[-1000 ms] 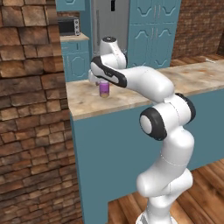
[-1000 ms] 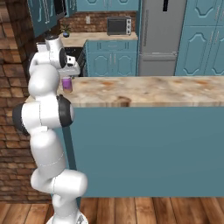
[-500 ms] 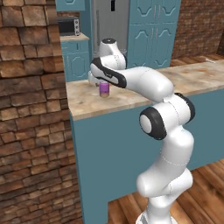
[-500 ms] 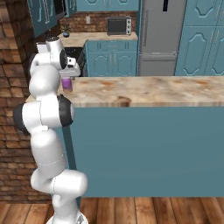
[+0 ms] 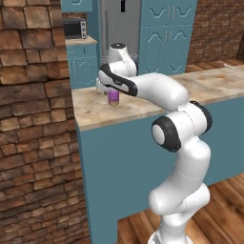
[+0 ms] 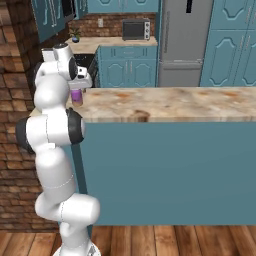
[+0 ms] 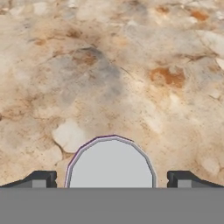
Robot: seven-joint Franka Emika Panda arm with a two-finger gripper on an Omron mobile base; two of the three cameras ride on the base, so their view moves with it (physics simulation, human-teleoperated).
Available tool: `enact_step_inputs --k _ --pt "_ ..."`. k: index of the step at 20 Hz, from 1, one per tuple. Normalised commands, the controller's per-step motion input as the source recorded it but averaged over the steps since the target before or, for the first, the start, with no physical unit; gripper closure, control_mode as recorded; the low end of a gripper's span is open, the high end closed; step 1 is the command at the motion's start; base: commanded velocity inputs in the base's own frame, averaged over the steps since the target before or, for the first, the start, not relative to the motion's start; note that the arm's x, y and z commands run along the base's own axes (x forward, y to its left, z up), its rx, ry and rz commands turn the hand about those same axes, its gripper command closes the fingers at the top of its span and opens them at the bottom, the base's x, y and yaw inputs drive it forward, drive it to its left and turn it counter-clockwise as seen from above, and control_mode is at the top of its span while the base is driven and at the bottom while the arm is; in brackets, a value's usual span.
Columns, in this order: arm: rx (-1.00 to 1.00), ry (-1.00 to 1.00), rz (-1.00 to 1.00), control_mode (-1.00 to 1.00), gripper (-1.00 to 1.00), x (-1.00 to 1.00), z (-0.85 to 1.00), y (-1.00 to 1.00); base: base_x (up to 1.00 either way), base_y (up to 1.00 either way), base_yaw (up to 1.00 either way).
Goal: Four empty soda cans are scattered around the kitchen. Gather all the cans and cluster them next to the stove for recycling.
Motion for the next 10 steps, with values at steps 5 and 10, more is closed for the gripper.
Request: enact_step_inputs --k 5,10 --pt "0.0 0.03 -0.01 -1.0 1.0 0.0 -0.05 0.0 0.0 0.0 0.0" --pt "0.0 0.06 -0.01 -1.0 1.0 0.0 -0.03 0.0 0.0 0.0 0.0"
